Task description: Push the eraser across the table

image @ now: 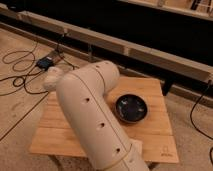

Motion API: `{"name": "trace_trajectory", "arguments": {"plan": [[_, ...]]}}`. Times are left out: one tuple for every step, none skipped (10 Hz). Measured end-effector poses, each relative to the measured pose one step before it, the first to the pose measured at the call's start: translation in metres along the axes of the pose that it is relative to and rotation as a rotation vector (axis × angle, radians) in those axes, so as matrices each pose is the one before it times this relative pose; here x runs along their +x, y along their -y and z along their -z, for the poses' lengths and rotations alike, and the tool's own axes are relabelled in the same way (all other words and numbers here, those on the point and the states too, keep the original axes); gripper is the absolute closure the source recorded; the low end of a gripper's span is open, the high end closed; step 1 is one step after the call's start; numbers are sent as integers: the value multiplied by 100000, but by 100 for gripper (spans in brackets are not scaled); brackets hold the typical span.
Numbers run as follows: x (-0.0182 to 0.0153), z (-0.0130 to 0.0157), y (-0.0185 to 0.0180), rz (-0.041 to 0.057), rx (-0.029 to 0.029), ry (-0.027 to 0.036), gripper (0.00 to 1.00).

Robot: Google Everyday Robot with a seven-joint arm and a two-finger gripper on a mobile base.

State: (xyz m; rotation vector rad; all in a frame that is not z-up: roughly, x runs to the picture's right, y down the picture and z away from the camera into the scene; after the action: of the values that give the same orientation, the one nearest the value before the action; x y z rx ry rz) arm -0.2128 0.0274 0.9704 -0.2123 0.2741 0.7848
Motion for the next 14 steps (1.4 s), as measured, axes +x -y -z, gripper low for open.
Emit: {"name": "trace_trajectory", "arguments": {"plan": [[-317,-272,975,-2016,737,-94,20],[-214,-143,694,-1283,619,-30,20],[-285,-195,1076,-1869,1062,-13,20],[-139,-217,818,-1378,898,-156,20],[-162,-168,843,-1429,911,-115,20],[3,-212,598,-984,693,-353,20],[78,-189,660,-945,784,-440,20],[109,-203,553,-709,685,-416,20],[63,-163,417,-699,510,-264,20],[82,-265,644,-1067,832,-416,20],[68,-312,715,-984,1028,-462,20],[27,-199,460,-619,671,-268,20],[88,-292,704,-1033,944,-524,20],[123,-293,579,-996,742,-583,20]]}}
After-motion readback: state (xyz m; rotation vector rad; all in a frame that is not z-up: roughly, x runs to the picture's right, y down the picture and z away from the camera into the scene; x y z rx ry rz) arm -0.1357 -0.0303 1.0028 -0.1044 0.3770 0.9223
